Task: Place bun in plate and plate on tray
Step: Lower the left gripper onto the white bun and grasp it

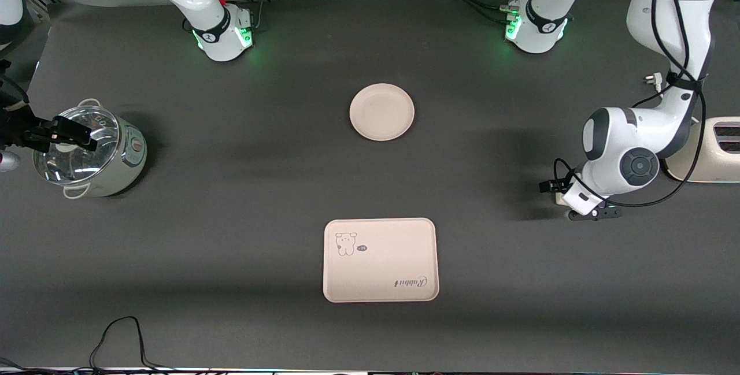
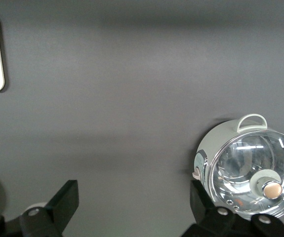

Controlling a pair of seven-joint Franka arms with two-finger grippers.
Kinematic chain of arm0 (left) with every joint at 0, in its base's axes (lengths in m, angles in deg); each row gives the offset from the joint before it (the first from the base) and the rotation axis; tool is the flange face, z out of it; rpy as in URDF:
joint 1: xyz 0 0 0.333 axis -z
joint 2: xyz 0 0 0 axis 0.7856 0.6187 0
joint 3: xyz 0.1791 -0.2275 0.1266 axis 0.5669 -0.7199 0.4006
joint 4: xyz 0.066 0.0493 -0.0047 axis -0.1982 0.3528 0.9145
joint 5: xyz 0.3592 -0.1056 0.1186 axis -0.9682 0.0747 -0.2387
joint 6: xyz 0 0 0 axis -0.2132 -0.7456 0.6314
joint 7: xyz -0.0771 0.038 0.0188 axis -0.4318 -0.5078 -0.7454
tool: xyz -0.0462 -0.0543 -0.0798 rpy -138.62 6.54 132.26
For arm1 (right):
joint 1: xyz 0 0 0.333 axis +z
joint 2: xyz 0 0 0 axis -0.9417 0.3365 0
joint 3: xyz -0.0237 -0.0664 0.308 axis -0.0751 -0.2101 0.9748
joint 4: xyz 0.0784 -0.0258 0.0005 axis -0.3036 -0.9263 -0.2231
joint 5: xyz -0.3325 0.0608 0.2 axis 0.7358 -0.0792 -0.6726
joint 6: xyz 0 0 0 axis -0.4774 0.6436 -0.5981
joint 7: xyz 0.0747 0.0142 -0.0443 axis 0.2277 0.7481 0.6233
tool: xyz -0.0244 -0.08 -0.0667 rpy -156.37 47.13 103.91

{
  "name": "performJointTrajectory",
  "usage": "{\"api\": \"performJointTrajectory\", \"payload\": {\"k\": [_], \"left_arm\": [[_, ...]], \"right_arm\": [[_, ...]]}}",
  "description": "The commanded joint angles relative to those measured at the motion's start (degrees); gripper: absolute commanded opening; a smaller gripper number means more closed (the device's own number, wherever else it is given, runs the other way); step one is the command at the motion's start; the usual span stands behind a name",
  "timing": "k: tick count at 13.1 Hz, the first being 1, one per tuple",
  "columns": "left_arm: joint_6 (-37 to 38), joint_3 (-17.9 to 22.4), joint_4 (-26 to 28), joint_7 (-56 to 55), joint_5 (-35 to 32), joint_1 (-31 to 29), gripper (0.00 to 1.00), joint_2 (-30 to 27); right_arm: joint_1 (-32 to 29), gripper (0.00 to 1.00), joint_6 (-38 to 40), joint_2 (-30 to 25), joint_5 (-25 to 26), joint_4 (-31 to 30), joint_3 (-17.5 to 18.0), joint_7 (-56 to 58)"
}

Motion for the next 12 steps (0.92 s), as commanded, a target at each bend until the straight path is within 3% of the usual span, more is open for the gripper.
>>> {"api": "performJointTrajectory", "payload": {"k": [1,3,8,10,12], "left_arm": [[-2.1,0.03,-0.45,0.51,0.36,-0.58,0.76,1.16],[-3.34,0.03,-0.54,0.59,0.36,-0.58,0.66,1.95],[-1.76,0.12,-0.9,0.86,0.36,-1.02,0.21,-0.23],[3.66,0.38,-1.42,0.86,0.36,-1.11,0.2,-3.47],[13.75,0.47,-2.3,0.77,0.36,-1.11,0.21,-9.79]], "right_arm": [[-0.19,1.0,0.17,-1.25,0.81,-1.16,0.1,1.2],[-0.19,1.0,0.08,-1.16,0.81,-1.08,0.1,1.2],[-0.37,1.0,0.08,-1.08,0.63,-1.16,0.02,1.2],[-0.28,1.0,0.08,-1.08,0.63,-1.16,-0.16,1.2],[-0.28,1.0,0.08,-1.08,0.55,-1.16,-0.25,1.2]]}}
